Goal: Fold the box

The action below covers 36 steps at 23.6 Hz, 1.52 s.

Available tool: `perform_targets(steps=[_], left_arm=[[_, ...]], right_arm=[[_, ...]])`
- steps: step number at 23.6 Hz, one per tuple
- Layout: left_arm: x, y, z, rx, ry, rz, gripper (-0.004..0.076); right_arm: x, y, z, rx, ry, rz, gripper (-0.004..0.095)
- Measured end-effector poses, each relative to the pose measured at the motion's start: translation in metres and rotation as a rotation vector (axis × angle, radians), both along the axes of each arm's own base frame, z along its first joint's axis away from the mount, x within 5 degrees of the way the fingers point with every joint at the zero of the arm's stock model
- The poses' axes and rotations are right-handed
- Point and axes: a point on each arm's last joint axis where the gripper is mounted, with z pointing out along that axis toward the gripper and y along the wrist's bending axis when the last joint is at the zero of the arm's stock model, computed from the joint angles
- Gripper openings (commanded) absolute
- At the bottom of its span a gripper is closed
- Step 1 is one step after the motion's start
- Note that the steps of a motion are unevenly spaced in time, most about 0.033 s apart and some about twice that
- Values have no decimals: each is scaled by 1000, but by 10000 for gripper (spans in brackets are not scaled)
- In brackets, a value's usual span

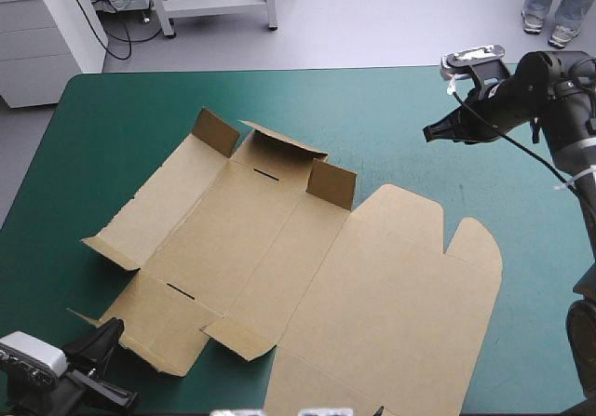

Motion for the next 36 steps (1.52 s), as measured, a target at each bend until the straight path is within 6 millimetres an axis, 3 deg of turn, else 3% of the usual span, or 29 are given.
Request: perform_targets(steps=[3,8,17,21,27,31,36], left_arm=[[0,0,0,0,0,0,-8],[0,0,0,0,0,0,-8],[0,0,0,0,0,0,-8],[0,0,0,0,0,0,-8],[0,0,0,0,0,0,-8],[0,0,0,0,0,0,-8],[0,0,0,0,0,0,-8]], right_arm=[[-1,8,6,-5,-23,38,-9],[1,19,6,19,-24,101,103],[14,32,-12,77,13,220,521],[19,49,-17,25,7,304,522],[36,94,-11,-35,-60,415,522],[53,121,-34,-42,-24,464,522],[59,151,-68,-106,42,526,518]])
